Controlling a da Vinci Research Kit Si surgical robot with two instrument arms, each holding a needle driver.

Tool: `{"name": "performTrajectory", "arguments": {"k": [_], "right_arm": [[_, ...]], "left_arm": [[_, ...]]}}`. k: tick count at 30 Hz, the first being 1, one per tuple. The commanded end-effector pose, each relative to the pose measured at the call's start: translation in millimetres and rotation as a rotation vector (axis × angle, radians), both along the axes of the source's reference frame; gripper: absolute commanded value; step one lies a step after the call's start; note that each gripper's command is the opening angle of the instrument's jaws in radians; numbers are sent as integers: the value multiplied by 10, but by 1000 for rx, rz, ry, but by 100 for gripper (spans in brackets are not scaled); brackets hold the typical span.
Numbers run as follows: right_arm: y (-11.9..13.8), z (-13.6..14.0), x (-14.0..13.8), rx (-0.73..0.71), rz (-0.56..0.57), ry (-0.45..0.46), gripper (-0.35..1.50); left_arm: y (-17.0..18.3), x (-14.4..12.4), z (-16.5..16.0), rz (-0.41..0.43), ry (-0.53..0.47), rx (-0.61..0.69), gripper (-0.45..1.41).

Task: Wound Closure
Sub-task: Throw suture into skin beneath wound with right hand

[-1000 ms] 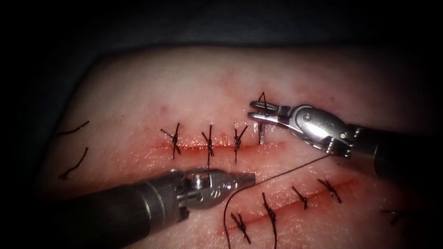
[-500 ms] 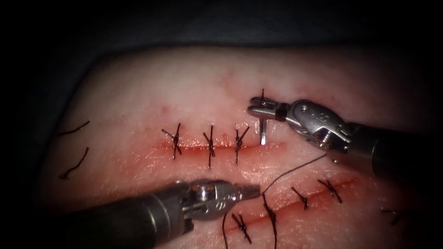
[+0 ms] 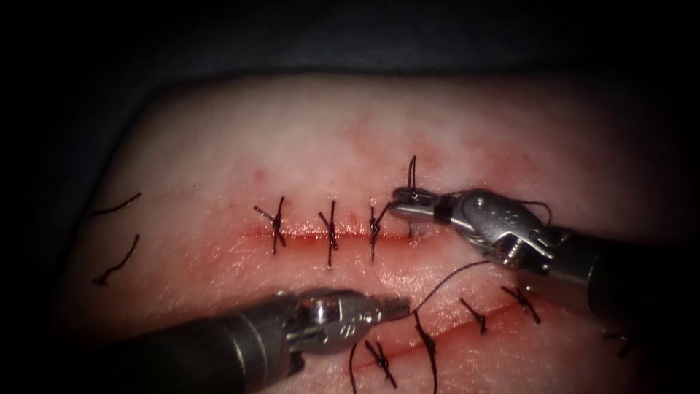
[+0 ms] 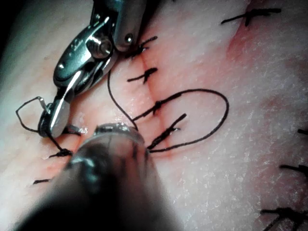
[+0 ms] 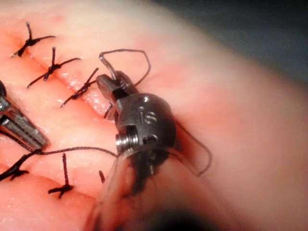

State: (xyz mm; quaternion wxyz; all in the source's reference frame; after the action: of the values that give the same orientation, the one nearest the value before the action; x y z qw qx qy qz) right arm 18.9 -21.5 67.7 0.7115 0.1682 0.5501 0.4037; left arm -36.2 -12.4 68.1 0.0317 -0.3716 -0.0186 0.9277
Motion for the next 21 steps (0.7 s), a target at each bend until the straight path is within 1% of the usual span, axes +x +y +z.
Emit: {"name": "performTrajectory", "arguments": {"k": [1,8,14,21], "right_arm": [[6,1,11,-2,2,4,-35],[20,-3,13,20,24,12,-35],[28,-1,15,97,52,27,-35],[37,0,13,143,52,52,-35]], "left_arm": [[5,-7,3,1,0,-3,-40],[2,-15,8,4,0,-2,-40],[-1,-20,13,7,0,4,-40],[-1,-20,20,3,0,13,-40]]}}
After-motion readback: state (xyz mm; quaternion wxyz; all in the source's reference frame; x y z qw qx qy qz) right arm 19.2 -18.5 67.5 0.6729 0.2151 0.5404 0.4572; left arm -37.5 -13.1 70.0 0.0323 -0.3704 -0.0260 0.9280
